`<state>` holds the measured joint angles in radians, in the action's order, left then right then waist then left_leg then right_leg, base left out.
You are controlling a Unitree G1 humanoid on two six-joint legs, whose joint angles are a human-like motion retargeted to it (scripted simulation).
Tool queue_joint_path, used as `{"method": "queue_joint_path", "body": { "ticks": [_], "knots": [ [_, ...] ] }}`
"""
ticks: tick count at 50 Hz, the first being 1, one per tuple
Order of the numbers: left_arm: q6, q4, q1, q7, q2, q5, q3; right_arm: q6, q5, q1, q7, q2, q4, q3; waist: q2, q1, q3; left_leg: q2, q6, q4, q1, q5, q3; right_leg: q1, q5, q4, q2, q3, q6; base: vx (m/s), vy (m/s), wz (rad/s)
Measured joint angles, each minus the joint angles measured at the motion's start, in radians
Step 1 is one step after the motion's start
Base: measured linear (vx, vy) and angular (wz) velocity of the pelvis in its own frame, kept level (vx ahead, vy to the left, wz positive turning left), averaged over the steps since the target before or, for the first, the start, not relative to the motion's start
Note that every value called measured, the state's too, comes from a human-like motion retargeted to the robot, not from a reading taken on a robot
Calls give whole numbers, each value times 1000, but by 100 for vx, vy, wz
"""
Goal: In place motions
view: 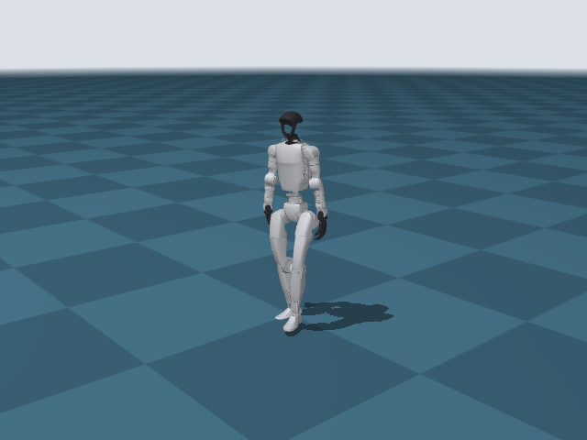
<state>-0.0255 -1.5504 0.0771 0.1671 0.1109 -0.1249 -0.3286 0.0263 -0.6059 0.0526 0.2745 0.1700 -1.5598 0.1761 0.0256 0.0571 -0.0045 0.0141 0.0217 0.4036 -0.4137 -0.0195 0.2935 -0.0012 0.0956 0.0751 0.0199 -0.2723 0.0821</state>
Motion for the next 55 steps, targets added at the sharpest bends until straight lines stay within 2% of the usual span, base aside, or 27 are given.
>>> {"method": "queue_joint_path", "body": {
  "ticks": [5, 10, 15, 20, 26, 28, 30, 32, 35, 38, 43, 48, 51, 53, 55],
  "knots": [
    [-4, -47, 39, -6, -9, -9, -22, -17, 6, 15, 21, -2, 37, 9, -31, -48, 47, -1, -83, -271, -53, -2, -128, 54, -1, -11, -33, 3, 6, 0, 8, -29],
    [-10, -97, 64, 3, -14, -7, -45, -27, 17, 16, 21, -9, 59, 14, -38, -44, 56, 5, -100, -324, -139, 6, -143, 67, -6, -24, -38, 9, 28, 0, 1, -1],
    [-17, -99, 66, -1, -3, -12, -53, -29, 24, 10, 25, -13, 51, 14, -30, -50, 59, 16, -101, -264, -137, 16, -97, 65, -7, -29, -32, 11, 42, 0, 0, 4],
    [-20, -86, 52, -1, 5, 7, -53, -20, 2, 0, 20, -16, 27, 20, -38, -9, 47, -6, -90, -232, -27, 36, -151, 57, -1, -29, -38, 1, 43, 0, -3, 29],
    [-22, -72, -1, -8, 7, 14, -13, -9, -5, -28, 32, -9, 2, -1, -37, 50, -4, -59, -29, -134, 171, 37, -153, 18, 6, -26, -18, -36, 18, 1, -5, 30],
    [-21, -56, -18, -12, 1, 15, 5, -1, -10, -37, 34, -4, -10, -11, -30, 49, -28, -80, 6, -109, 237, -43, -132, -3, 6, -21, -3, -29, 7, 5, -7, -27],
    [-19, -35, -30, -13, -5, 15, 20, 7, -16, -42, 32, 1, -24, -18, -42, 45, -46, -80, 10, -137, 298, -136, -105, -19, 6, -18, -14, -16, 2, 7, -8, -40],
    [-13, -7, -39, -12, -11, 12, 32, 20, -17, -49, 26, 4, -42, -19, -71, 61, -62, -67, 40, -260, 354, -129, -80, -26, 8, -17, -46, -14, -3, 8, -11, -10],
    [-8, 26, -62, 1, -12, 8, 47, 46, -8, -47, 11, 2, -63, -26, -89, 122, -76, -55, 17, -343, 366, -74, -143, -34, 12, -18, -47, -50, -15, -2, -12, 33],
    [-5, 62, -103, -1, -5, 2, 85, 35, 29, -52, 7, 1, -54, -52, -82, 126, -52, -71, 35, -358, 372, -65, -152, -27, 11, -19, -40, -62, -24, -8, -8, 17],
    [3, 108, -130, 4, 2, -16, 119, 38, 21, -74, 53, 3, -36, -58, -65, 60, -54, -81, 47, -337, 373, -90, -119, -30, 12, -5, -21, -49, -33, 3, -6, -28],
    [13, 88, -107, 6, -8, 9, 86, 33, -56, -73, 65, -9, 4, -49, -87, 58, -66, -55, 45, -310, 360, -118, -110, -68, 40, 93, -19, -27, -49, 5, -9, -25],
    [2, 50, -93, 17, -1, 7, 63, -3, -89, -64, 66, -19, 35, -44, -93, -15, -69, -14, 38, -297, 352, -138, -19, -121, 37, 221, -32, 106, -84, -5, -13, -157],
    [-5, 23, -86, 18, 7, 14, 57, -17, -89, -54, 52, -24, 48, -43, -84, -83, -59, 3, 35, -296, 363, -147, 63, -143, 23, 265, -59, 199, -83, -8, -13, -199],
    [-16, -9, -88, 20, 16, 17, 55, -24, -68, -50, 38, -27, 58, -53, -77, -106, -47, 9, 35, -297, 373, -150, 96, -167, 17, 256, -66, 215, -89, -6, -13, -33]
  ]
}}
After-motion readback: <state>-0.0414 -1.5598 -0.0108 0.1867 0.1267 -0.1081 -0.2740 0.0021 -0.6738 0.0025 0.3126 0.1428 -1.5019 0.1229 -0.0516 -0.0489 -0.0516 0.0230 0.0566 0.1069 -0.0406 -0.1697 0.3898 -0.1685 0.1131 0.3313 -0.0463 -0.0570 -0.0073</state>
